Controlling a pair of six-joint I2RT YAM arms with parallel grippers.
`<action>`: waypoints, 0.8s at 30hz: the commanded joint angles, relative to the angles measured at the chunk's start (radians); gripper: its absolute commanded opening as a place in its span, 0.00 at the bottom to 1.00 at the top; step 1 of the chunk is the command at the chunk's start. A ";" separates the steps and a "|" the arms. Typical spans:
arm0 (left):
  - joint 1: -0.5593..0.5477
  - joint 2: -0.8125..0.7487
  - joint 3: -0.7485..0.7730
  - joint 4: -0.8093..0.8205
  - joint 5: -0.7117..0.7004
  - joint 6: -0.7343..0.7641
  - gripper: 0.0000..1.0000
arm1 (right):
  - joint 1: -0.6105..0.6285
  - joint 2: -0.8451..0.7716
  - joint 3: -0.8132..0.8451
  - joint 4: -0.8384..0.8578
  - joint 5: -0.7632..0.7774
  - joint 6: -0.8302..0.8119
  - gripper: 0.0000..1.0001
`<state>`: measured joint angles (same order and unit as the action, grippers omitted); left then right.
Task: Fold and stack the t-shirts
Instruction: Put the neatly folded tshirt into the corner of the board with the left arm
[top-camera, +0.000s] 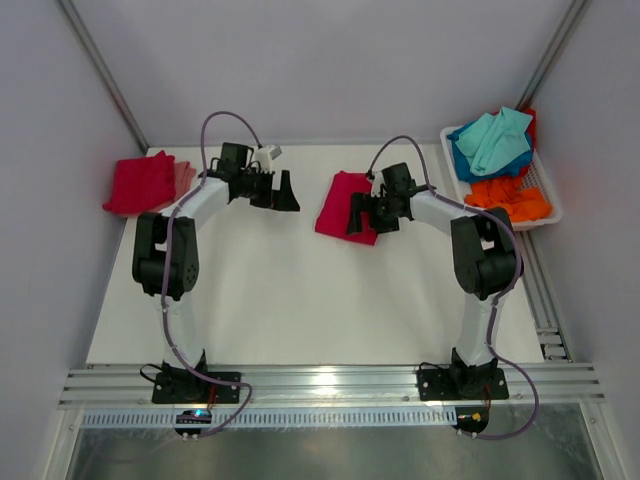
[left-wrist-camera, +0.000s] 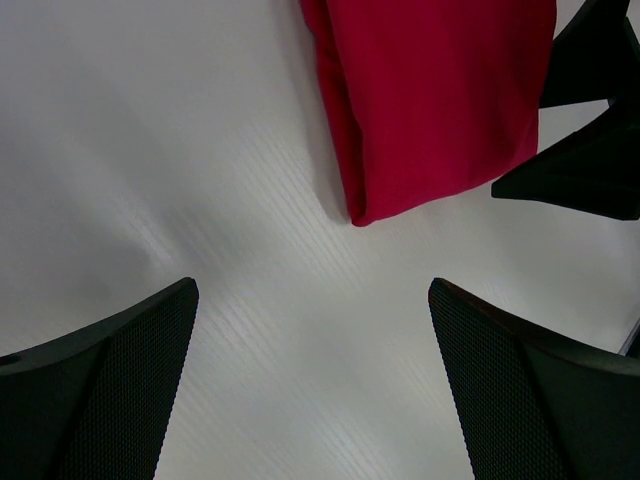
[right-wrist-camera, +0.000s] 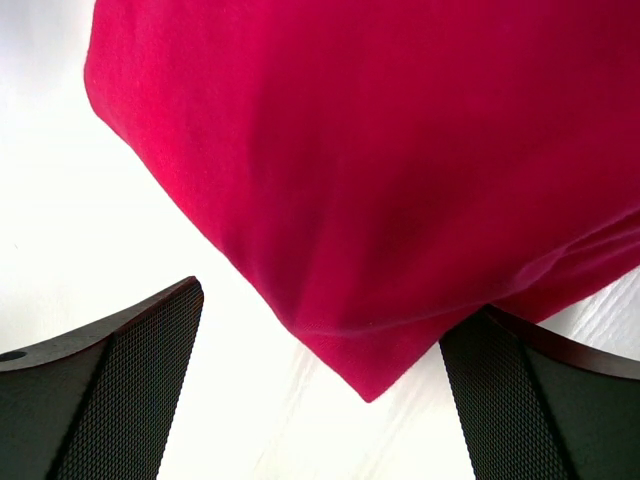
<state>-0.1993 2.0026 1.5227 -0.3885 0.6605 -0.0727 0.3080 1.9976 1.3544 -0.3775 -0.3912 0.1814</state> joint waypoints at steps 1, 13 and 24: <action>0.009 -0.024 0.027 0.050 0.036 -0.007 0.99 | 0.019 0.018 -0.121 -0.193 0.064 -0.014 0.99; 0.011 0.005 0.054 0.066 0.036 -0.019 0.99 | 0.068 -0.157 -0.244 -0.098 0.153 -0.060 0.99; 0.012 -0.007 0.057 0.057 0.027 -0.015 0.99 | 0.074 -0.307 -0.130 -0.175 0.158 -0.233 0.99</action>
<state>-0.1944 2.0033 1.5402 -0.3634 0.6746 -0.0826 0.3786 1.7622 1.1446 -0.4984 -0.2398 0.0357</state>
